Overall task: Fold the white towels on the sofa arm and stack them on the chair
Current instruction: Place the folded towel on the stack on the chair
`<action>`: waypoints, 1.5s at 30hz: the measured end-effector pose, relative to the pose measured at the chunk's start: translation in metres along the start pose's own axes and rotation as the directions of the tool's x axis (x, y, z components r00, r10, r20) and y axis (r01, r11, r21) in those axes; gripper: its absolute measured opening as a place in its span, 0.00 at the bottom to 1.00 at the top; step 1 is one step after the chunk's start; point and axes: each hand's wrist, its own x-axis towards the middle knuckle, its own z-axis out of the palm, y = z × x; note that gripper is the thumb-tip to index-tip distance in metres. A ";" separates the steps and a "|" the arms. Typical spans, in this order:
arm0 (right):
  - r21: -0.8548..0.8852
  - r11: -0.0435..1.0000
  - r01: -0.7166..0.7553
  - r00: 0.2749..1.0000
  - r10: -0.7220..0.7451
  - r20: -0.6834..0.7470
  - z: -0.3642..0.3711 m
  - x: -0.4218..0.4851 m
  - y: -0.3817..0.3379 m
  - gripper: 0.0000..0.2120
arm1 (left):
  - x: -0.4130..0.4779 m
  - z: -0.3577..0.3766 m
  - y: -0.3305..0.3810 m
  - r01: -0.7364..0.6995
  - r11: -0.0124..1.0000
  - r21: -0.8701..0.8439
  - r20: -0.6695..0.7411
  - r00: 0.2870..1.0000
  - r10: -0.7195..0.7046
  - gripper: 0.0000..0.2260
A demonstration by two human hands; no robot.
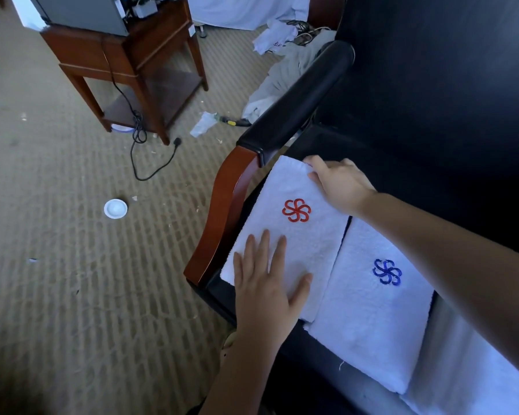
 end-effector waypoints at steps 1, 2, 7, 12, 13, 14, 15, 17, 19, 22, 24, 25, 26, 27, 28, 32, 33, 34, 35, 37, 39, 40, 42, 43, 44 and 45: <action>-0.011 1.000 -0.004 1.000 0.004 0.007 -0.001 0.002 0.003 0.17 | 0.002 0.001 0.000 -0.010 1.000 0.012 0.003 1.000 0.010 0.30; -0.016 1.000 -0.014 1.000 0.014 0.024 -0.001 0.003 0.005 0.17 | 0.004 0.003 0.001 -0.013 1.000 0.024 0.012 1.000 0.013 0.31; -0.083 0.996 -0.020 0.999 0.024 0.039 0.005 0.008 0.005 0.20 | 0.006 0.018 -0.004 -0.026 0.994 0.104 0.072 0.997 0.018 0.34; 0.146 0.966 0.211 0.977 -0.205 -0.061 0.032 0.000 0.006 0.22 | 0.002 0.027 -0.010 -0.033 0.995 0.092 0.053 0.998 0.028 0.35; 0.246 0.956 0.163 0.986 -0.161 -0.028 0.041 -0.004 0.009 0.22 | 0.002 0.028 -0.011 -0.042 0.995 0.093 0.054 0.998 0.037 0.35; 0.329 0.938 0.109 0.994 -0.111 -0.011 0.047 -0.005 0.012 0.21 | 0.003 0.030 -0.012 -0.049 0.994 0.097 0.055 0.998 0.044 0.35; 0.383 0.921 0.072 0.997 -0.074 -0.009 0.051 -0.006 0.014 0.21 | 0.004 0.031 -0.013 -0.051 0.994 0.099 0.054 0.997 0.046 0.35; 0.430 0.902 0.041 0.999 -0.046 0.001 0.052 -0.003 0.014 0.21 | 0.006 0.034 -0.013 -0.040 0.995 0.095 0.046 0.998 0.036 0.35; 0.468 0.883 0.014 0.999 -0.027 0.021 0.053 0.000 0.013 0.20 | 0.006 0.037 -0.012 -0.032 0.995 0.090 0.036 0.999 0.028 0.35; 0.456 0.890 -0.020 0.999 -0.005 0.052 0.057 0.002 0.014 0.21 | 0.008 0.039 -0.014 -0.028 0.996 0.085 0.037 0.999 0.025 0.35; 0.333 0.942 -0.036 0.992 -0.008 0.129 0.053 0.006 0.012 0.22 | 0.012 0.039 -0.017 -0.014 0.997 0.072 0.067 0.998 0.009 0.36; 0.253 0.966 -0.051 0.984 0.006 0.177 0.050 0.008 0.009 0.22 | 0.013 0.038 -0.017 -0.002 0.998 0.066 0.093 0.996 -0.004 0.36; 0.177 0.982 -0.072 0.976 0.033 0.214 0.045 0.008 0.004 0.23 | 0.013 0.035 -0.016 0.008 0.998 0.061 0.123 0.992 -0.016 0.37; 0.110 0.990 -0.093 0.971 0.066 0.229 0.039 0.007 -0.002 0.23 | 0.012 0.031 -0.015 0.017 0.998 0.055 0.157 0.987 -0.026 0.37; 0.058 0.992 -0.109 0.970 0.093 0.223 0.034 0.004 -0.009 0.23 | 0.010 0.026 -0.014 0.024 0.999 0.049 0.193 0.981 -0.033 0.38; 0.105 0.985 -0.135 0.974 0.113 0.197 0.015 -0.031 -0.032 0.25 | 0.009 -0.003 -0.014 -0.009 0.999 0.033 0.347 0.938 -0.003 0.40; 0.135 0.983 -0.122 0.978 0.096 0.187 0.010 -0.043 -0.035 0.25 | 0.009 -0.012 -0.014 -0.010 1.000 0.028 0.375 0.927 -0.001 0.41; 0.159 0.982 -0.107 0.983 0.080 0.167 0.003 -0.057 -0.039 0.25 | 0.007 -0.022 -0.011 -0.002 1.000 0.029 0.397 0.918 -0.010 0.41; 0.176 0.980 -0.095 0.987 0.070 0.146 -0.005 -0.071 -0.042 0.24 | 0.004 -0.033 -0.008 0.009 0.999 0.044 0.413 0.910 -0.027 0.41; 0.199 0.975 -0.098 0.991 0.078 0.106 -0.026 -0.100 -0.052 0.23 | -0.005 -0.055 -0.002 0.021 0.995 0.101 0.425 0.903 -0.063 0.36; 0.221 0.968 -0.121 0.992 0.113 0.047 -0.047 -0.131 -0.064 0.21 | -0.018 -0.078 0.006 0.022 0.988 0.155 0.408 0.909 -0.084 0.29; 0.234 0.962 -0.137 0.990 0.137 0.017 -0.057 -0.146 -0.071 0.19 | -0.024 -0.090 0.009 0.022 0.986 0.164 0.389 0.917 -0.085 0.27; 0.238 0.958 -0.158 0.986 0.168 -0.022 -0.073 -0.179 -0.088 0.17 | -0.038 -0.116 0.015 0.025 0.990 0.142 0.335 0.940 -0.072 0.24; 0.236 0.958 -0.160 0.985 0.172 -0.032 -0.078 -0.195 -0.097 0.17 | -0.046 -0.129 0.017 0.042 0.993 0.109 0.303 0.950 -0.073 0.23; 0.237 0.959 -0.157 0.984 0.173 -0.046 -0.082 -0.211 -0.107 0.17 | -0.055 -0.144 0.019 0.060 0.996 0.072 0.273 0.959 -0.078 0.22; 0.250 0.956 -0.155 0.982 0.177 -0.069 -0.086 -0.226 -0.117 0.17 | -0.064 -0.158 0.021 0.076 0.996 0.041 0.248 0.965 -0.084 0.21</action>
